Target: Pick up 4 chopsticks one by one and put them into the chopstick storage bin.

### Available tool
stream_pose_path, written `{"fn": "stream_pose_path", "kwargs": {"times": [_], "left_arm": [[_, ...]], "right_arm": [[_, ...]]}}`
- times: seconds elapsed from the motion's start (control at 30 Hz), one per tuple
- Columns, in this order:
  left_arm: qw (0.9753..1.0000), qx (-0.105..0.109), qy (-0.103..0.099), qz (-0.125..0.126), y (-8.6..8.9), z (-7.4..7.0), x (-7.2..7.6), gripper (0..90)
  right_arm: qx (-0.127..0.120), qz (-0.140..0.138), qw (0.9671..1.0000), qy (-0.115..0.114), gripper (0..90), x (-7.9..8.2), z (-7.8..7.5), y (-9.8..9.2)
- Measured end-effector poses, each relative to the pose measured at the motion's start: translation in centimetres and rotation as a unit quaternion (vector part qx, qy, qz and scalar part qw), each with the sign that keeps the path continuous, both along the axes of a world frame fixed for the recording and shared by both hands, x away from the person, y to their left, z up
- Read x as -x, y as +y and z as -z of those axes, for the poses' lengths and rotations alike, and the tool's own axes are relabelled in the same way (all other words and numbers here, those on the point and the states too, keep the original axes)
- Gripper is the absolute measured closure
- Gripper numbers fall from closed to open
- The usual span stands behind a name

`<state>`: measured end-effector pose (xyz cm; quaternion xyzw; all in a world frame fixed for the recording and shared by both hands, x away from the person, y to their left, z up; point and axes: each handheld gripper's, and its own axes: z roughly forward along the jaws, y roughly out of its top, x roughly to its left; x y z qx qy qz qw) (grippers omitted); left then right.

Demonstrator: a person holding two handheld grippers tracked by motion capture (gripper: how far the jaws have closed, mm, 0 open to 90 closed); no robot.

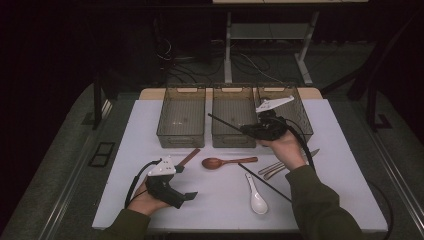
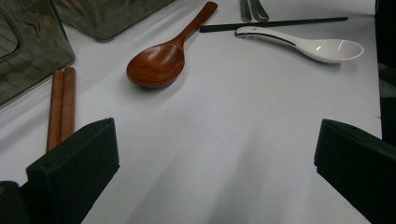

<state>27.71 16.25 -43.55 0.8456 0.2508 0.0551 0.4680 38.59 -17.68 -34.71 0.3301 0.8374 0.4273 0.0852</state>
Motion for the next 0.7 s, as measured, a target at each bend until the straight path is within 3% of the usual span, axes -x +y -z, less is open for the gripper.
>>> {"fn": "stream_pose_path", "kwargs": {"times": [0.3,0.7], "left_arm": [[1.0000,-0.003,0.002,0.002,-0.2,0.0,0.1,0.0],[1.0000,-0.001,0.002,0.006,-0.4,0.0,0.2,0.0]], "right_arm": [[0.004,-0.002,1.0000,0.004,86.4,-1.4,-0.2,2.5],[0.026,0.004,0.9996,0.008,86.3,-4.0,-0.5,7.5]]}}
